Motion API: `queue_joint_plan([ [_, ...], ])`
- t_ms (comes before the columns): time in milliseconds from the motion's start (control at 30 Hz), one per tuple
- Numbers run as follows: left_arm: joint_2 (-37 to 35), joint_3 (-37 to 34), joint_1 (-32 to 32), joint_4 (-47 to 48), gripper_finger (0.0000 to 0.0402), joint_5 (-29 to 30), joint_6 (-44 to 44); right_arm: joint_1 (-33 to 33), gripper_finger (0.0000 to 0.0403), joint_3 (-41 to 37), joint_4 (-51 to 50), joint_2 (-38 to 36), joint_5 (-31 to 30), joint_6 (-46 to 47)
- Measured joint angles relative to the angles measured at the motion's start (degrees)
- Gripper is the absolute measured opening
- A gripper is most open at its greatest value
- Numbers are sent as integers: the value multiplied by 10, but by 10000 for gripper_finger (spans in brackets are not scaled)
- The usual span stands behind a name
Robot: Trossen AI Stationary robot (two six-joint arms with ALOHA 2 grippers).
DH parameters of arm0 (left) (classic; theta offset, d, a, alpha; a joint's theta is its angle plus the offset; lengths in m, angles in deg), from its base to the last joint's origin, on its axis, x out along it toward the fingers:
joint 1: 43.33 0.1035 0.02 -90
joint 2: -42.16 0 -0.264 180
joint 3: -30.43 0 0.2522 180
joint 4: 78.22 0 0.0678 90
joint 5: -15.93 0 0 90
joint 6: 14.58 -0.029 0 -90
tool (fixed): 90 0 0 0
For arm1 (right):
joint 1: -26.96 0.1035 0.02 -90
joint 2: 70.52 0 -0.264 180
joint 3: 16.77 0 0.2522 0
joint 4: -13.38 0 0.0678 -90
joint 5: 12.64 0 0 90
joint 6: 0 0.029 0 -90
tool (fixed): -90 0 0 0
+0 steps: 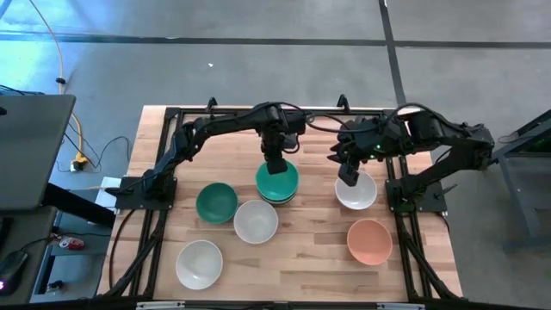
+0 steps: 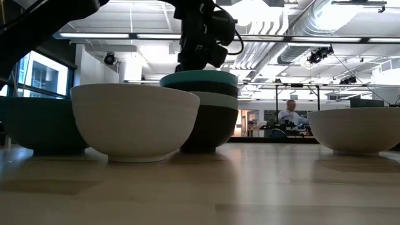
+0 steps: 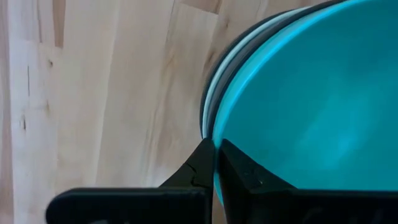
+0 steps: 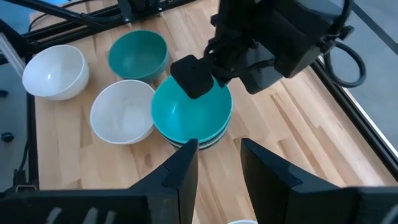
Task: Nest bowls inside each other
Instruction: Stack the light blue bowl on top of the black bowl, then stack the green bowl on top of the light blue bowl
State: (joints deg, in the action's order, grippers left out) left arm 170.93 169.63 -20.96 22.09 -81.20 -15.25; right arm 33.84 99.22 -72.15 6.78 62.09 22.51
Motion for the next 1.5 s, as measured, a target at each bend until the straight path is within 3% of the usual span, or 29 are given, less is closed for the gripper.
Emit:
queue_joint_plan([
  [133,0,18,1,14,27,-5,-3,11,114,0,0,0,-8,0],
  [367,0,95,-3,25,129,-7,-10,15,114,0,0,0,-15,3],
  [500,-30,88,-4,38,176,-5,-11,15,114,0,-3,0,-12,11],
  [767,-145,73,-4,34,206,-7,-58,15,114,0,-35,0,-7,19],
  [967,-253,-42,-17,34,202,-6,-85,15,114,0,-35,0,-7,0],
  [1300,-444,-380,-50,30,198,34,-53,15,114,0,-34,0,-7,-16],
  [1500,-498,-542,-45,-55,189,33,-25,15,114,0,-12,0,-6,-21],
])
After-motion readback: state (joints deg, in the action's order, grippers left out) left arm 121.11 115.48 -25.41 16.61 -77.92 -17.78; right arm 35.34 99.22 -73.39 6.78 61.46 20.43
